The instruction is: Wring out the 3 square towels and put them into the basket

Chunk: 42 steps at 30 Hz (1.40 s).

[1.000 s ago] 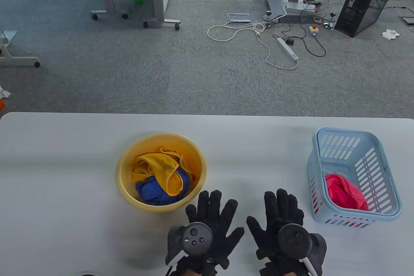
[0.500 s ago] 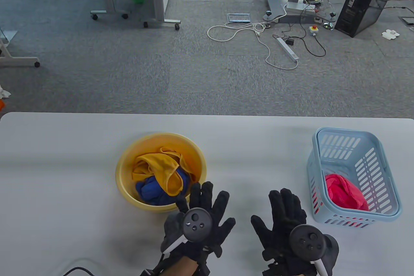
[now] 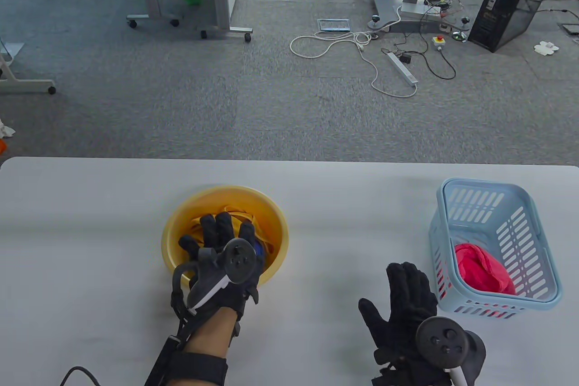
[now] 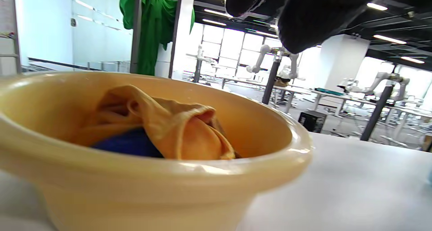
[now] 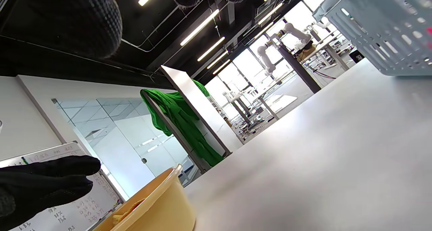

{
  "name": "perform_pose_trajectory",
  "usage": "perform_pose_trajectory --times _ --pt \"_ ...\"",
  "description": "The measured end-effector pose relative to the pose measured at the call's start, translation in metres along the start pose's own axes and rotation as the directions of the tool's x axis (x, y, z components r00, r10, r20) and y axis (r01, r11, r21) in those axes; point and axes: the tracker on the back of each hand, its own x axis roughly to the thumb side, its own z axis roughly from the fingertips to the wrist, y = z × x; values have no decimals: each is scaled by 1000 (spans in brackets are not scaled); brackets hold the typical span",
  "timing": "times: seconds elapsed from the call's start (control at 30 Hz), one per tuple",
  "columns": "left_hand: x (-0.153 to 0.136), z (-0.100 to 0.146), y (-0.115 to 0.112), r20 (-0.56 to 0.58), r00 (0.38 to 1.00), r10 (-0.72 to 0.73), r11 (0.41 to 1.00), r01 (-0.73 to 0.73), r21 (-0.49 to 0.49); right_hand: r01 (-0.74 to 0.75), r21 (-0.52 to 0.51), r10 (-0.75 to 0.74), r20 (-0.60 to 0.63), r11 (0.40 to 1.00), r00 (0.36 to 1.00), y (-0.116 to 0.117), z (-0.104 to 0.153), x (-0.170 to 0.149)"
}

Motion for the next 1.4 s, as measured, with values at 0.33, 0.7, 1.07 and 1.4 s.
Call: perform_pose_trajectory --times 0.33,0.7,1.07,1.4 --pt "-17 -28 -16 -255 967 21 989 -57 -134 2 21 -2 -5 1000 1000 2 0 -2" --pt "-25 -56 -37 -390 920 -30 937 -110 -331 20 19 -20 -35 1000 999 2 -1 -10" --pt "-21 -64 -54 -386 913 -130 932 -21 -363 47 45 -45 -50 998 998 7 -2 -12" --pt "-34 -52 -29 -387 918 -84 968 -17 -249 52 47 -50 -49 998 998 6 -1 -13"
